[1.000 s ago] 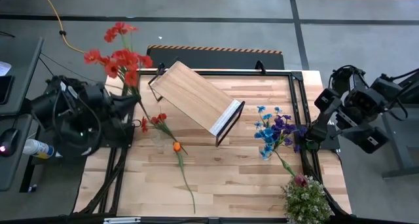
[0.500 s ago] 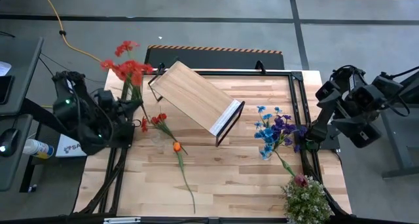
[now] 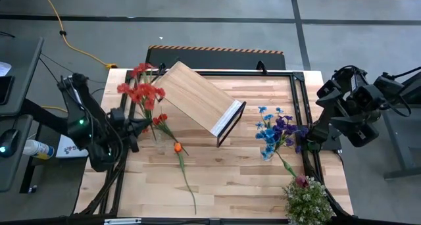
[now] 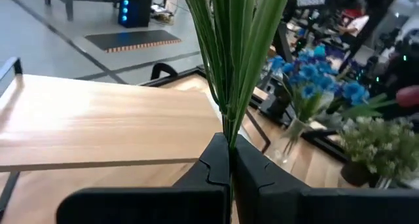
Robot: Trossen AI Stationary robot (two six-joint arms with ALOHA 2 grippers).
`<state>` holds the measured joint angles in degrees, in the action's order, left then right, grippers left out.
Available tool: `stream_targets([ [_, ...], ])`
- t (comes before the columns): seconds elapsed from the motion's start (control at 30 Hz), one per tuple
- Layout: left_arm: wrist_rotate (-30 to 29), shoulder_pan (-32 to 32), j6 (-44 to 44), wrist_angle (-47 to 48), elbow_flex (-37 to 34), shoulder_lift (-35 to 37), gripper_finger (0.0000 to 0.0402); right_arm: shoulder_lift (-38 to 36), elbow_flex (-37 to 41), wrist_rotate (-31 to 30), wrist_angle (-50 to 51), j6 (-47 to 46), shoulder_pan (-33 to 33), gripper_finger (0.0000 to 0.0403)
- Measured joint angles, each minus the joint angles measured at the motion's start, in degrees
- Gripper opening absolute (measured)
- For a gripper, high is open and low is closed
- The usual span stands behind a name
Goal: Pick and place flowers into a vace then onto a shelf
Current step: Put the bottom red flower into the left transparent vase
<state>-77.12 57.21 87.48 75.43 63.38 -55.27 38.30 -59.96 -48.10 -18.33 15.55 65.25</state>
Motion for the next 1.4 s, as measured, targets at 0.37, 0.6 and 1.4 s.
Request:
stream_targets([
  [0.37, 0.2, 2.5, 4.2, 6.4, -0.3, -3.7, 0.0032, 0.0, 0.0, 0.0, 0.0, 0.4, 0.0, 0.0265],
  [0.6, -0.4, 2.5, 7.0, 8.2, -3.0, -3.8, 0.0032, 1.0, 0.0, 0.0, 0.0, 0.6, 0.0, 0.0265],
  [1.4, 0.2, 2.5, 22.4, 6.1, -19.1, -1.8, 0.0032, 1.6, 0.0, -2.3, -0.8, 1.5, 0.0, 0.0265],
])
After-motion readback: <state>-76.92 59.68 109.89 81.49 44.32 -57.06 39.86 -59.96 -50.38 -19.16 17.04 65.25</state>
